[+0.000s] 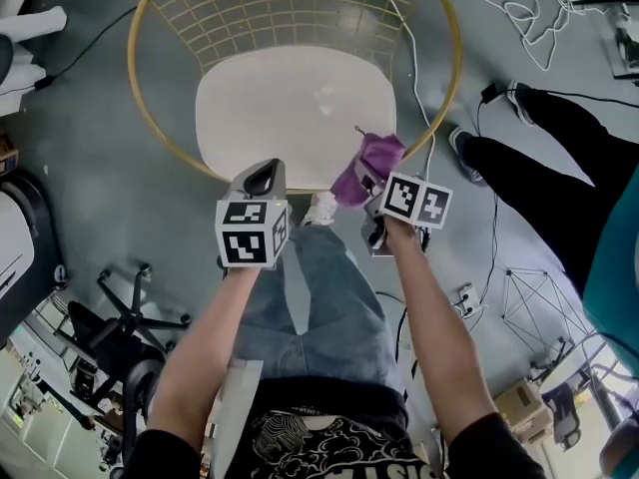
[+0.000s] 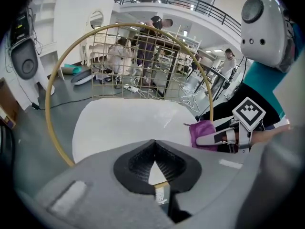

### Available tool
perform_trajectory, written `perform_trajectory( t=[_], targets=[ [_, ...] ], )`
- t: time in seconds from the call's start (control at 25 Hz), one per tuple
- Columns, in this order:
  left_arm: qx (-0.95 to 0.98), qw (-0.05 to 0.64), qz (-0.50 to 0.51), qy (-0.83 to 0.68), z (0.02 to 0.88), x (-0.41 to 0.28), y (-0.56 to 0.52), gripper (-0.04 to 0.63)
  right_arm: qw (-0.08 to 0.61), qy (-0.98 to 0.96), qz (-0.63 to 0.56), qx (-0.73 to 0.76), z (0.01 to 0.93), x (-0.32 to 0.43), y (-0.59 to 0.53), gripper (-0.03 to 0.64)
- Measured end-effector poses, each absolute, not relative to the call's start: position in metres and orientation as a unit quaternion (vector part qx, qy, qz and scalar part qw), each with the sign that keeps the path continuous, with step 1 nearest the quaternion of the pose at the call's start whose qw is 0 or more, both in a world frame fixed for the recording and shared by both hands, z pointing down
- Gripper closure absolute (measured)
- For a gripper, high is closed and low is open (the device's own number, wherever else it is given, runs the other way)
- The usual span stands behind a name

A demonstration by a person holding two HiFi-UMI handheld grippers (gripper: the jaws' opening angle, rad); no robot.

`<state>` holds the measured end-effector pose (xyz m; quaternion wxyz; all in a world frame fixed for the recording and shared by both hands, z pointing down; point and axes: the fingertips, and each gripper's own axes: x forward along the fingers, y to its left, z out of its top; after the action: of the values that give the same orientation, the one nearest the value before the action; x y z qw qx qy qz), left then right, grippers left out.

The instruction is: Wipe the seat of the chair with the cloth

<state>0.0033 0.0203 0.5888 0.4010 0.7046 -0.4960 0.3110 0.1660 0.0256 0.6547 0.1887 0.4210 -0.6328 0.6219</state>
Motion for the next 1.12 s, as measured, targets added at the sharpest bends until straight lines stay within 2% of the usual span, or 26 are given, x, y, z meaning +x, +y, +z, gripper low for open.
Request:
perform_trajectory(
  t=[0.24,0.6,1.12],
  targets=[
    [0.696,0.383,0.315,-0.519,0.557,-0.023,0.035,0.600,0.205,-0.677,0.591,0.387,0.630,0.149,0.034,0.552],
    [0.682,0.346,0.280,-0.580,0.462,-0.076,0.045,0.600,0.159,-0.774,0.531,0.306,0.517,0.069,0.027,0.552],
    [0.732,0.345,0.208,-0.549,0.368,-0.072,0.091,0.600,0.129,-0.823,0.443,0.332,0.383,0.021,0.077,0.551]
  ],
)
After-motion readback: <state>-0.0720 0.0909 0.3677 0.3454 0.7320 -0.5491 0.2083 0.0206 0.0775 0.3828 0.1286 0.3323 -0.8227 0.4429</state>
